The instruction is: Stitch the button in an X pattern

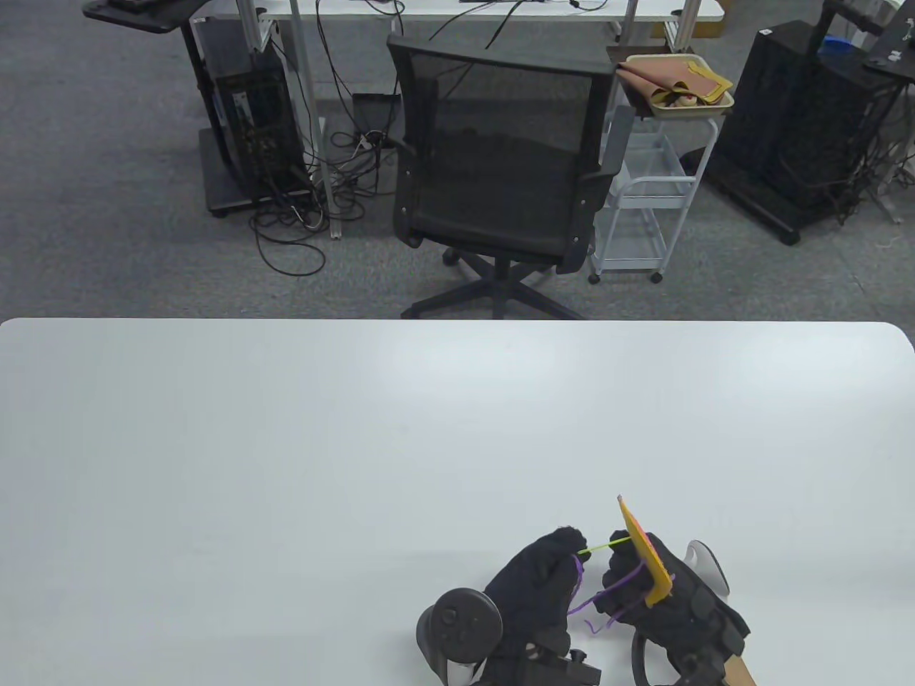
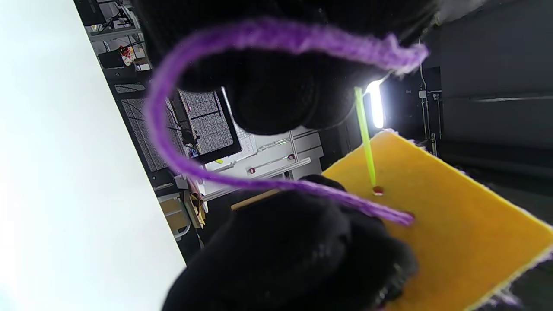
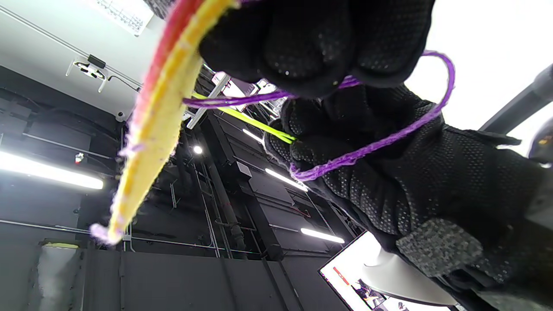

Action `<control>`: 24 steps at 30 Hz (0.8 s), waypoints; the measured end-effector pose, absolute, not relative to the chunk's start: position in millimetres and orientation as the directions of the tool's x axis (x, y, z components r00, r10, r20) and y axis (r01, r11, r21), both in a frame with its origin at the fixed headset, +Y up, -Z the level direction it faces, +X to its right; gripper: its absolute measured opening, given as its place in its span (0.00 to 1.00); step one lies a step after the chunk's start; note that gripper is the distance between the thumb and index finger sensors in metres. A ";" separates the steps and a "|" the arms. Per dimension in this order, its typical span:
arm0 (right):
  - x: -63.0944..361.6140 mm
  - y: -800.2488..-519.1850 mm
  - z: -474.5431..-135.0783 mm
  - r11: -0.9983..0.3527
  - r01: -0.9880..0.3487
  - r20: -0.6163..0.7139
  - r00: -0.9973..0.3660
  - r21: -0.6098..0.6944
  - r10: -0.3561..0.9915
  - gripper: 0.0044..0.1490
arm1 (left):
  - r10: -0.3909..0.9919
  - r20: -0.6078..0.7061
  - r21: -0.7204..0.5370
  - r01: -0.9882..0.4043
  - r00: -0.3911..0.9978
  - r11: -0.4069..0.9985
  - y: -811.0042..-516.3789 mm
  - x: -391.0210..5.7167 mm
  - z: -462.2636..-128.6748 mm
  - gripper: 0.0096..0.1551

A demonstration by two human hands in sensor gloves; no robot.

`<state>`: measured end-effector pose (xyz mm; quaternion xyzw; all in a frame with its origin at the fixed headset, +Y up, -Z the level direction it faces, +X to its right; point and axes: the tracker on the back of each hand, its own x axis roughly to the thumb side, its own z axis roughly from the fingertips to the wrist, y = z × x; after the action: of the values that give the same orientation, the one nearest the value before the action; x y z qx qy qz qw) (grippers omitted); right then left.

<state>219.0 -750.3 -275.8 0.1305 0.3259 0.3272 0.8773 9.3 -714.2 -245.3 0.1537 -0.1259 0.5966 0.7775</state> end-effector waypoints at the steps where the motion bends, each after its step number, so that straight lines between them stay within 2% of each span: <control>1: 219.1 -750.6 -275.9 0.752 -0.489 -0.487 0.574 0.442 0.659 0.27 | 0.889 0.379 0.089 -0.967 0.256 0.240 -714.2 9.4 -245.2 0.18; 17: 217.1 -752.8 -275.6 0.739 -0.503 -0.487 0.556 0.448 0.674 0.27 | 0.865 0.400 0.108 -0.952 0.304 0.285 -712.7 12.8 -243.7 0.18; 24: 217.2 -753.3 -275.7 0.732 -0.515 -0.485 0.548 0.447 0.682 0.27 | 0.776 0.441 0.178 -0.891 0.451 0.418 -703.7 14.0 -240.1 0.18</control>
<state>217.2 -753.3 -275.7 0.1268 0.3288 0.3436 0.8705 14.0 -703.7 -240.1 0.1964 -0.1470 0.5027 0.8289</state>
